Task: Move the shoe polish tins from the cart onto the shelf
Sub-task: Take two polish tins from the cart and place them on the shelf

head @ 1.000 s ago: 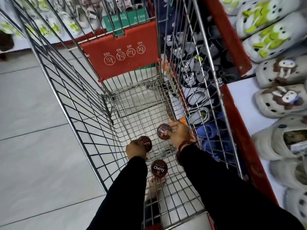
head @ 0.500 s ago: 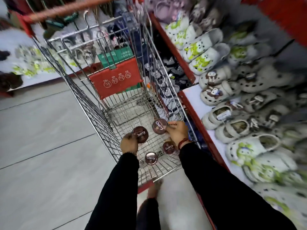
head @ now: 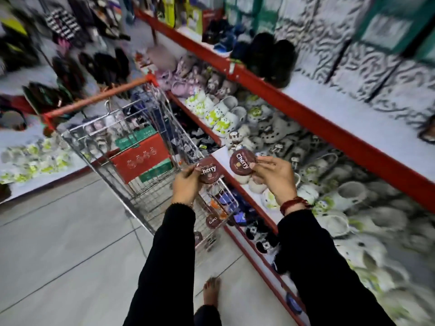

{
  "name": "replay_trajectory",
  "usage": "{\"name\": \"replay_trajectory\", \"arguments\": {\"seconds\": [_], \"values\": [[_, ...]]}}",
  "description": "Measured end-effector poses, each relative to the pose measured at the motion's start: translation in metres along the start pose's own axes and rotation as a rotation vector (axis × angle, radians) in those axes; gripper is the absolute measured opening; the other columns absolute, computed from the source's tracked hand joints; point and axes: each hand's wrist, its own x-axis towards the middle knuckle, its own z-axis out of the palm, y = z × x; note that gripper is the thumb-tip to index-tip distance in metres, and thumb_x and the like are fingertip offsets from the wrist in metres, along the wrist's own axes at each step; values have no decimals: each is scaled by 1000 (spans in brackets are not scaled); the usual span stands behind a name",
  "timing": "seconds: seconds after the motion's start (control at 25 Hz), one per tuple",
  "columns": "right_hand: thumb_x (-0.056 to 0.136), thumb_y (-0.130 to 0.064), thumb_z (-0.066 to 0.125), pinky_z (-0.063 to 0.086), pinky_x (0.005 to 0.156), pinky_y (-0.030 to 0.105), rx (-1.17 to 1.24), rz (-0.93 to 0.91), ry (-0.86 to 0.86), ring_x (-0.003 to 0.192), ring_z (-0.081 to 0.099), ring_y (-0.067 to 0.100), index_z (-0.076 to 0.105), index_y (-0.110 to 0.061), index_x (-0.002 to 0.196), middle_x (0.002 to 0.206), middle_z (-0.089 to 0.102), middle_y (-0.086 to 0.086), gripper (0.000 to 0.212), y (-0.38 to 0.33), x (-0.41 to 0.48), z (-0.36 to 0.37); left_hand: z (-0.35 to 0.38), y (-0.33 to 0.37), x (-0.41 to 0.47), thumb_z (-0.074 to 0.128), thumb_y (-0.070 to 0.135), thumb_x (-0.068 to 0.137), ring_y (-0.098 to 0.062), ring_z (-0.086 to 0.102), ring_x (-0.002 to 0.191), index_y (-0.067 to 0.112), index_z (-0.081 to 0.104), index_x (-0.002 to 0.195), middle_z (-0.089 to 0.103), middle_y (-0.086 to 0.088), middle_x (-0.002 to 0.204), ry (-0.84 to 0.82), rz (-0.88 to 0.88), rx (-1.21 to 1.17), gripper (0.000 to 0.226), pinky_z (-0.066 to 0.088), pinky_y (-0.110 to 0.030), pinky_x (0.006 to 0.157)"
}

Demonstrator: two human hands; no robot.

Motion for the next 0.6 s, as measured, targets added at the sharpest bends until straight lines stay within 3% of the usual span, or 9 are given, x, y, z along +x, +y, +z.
{"name": "replay_trajectory", "arguments": {"seconds": [0.08,0.2,0.36,0.48,0.6], "values": [[83,1,72,59,56,17,9,-54,47,60,71,4,66,0,106,91,71,15,24,-27,-13,-28,20,22,-15,52,15,98,-25,67,96,7,62,124,70,-12,112,-82,38,-39,28,58,-38,87],[82,0,73,60,60,19,24,-135,142,72,73,15,66,3,110,101,73,20,29,-65,-39,-81,63,52,-48,51,11,99,-23,61,94,7,61,120,66,-12,105,-224,119,-36,24,55,-29,76],[81,-1,74,59,59,17,51,-239,288,65,73,6,66,4,110,95,73,17,30,-102,-73,-155,124,82,-87,50,10,99,-22,65,84,7,58,128,65,-12,107,-423,206,-12,30,57,-14,54],[81,-2,75,60,61,18,88,-271,413,68,73,9,68,0,106,95,74,17,25,-117,-95,-206,172,93,-106,52,13,99,-21,66,82,2,57,130,66,-15,108,-549,248,28,33,57,-16,58],[81,-1,74,59,58,18,107,-309,570,68,74,14,69,-2,102,91,74,19,22,-126,-117,-256,225,103,-131,52,11,99,-13,61,71,1,59,124,64,-16,105,-681,262,29,28,55,-10,51]]}}
